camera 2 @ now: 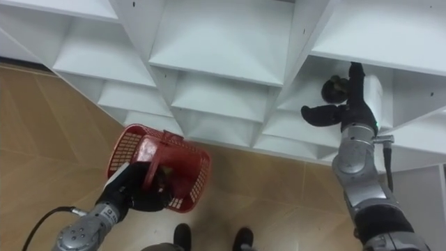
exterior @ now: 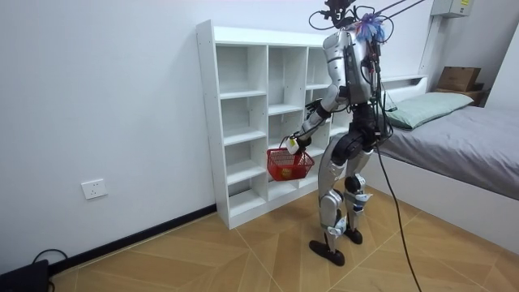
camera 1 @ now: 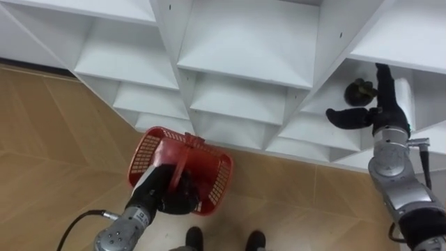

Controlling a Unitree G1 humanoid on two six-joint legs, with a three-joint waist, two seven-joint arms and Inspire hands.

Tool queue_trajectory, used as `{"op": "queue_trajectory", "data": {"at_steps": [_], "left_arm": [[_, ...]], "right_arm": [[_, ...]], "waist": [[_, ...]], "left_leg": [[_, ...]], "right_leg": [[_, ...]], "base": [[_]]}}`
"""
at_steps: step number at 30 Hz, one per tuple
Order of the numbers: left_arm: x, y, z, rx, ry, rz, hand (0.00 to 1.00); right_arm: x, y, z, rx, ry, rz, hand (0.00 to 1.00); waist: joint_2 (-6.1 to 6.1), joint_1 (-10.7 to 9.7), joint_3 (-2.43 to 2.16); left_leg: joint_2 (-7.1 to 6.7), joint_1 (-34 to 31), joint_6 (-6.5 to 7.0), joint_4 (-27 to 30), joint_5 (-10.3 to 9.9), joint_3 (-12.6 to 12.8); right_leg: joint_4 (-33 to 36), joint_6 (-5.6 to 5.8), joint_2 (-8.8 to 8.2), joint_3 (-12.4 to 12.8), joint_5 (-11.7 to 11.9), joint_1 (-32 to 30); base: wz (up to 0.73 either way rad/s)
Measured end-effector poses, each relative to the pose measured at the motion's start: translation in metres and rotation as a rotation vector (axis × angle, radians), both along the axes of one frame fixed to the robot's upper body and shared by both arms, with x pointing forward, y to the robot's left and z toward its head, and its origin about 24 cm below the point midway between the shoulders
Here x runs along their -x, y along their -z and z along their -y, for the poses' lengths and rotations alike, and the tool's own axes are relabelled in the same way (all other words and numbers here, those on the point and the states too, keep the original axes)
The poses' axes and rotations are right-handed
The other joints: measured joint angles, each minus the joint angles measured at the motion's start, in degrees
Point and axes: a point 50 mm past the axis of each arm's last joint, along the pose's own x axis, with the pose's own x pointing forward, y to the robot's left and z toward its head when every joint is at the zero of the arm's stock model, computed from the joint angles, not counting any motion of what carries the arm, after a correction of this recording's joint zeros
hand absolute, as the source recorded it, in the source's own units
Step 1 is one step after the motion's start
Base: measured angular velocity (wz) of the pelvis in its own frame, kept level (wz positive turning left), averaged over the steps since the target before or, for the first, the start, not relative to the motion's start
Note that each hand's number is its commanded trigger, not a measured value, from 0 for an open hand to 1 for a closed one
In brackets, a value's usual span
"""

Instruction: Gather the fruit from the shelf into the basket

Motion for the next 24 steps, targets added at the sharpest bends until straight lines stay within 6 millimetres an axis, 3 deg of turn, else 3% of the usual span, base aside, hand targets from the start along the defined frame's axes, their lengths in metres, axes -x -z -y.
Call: {"op": "queue_trajectory", "data": {"at_steps": [12, 24], "left_arm": [[-0.006, -0.003, 0.001, -0.002, 0.001, 0.007, 1.00], [-0.006, -0.002, 0.001, -0.003, 0.001, -0.004, 1.00]], "right_arm": [[-0.002, -0.002, 0.008, 0.011, 0.028, -0.017, 0.00], [-0.012, -0.018, 0.012, 0.038, 0.036, 0.012, 0.00]], "waist": [[-0.61, -0.14, 0.36], [-0.71, -0.21, 0.38]], "left_leg": [[-0.03, -0.23, 0.06, 0.27, 0.04, 0.19], [-0.07, -0.30, 0.06, 0.00, 0.04, 0.09]], "right_leg": [[0.57, -0.04, -0.12, 0.14, -0.16, -0.44], [0.63, -0.04, -0.13, 0.32, -0.21, -0.73]], "base": [[0.00], [0.00]]}}
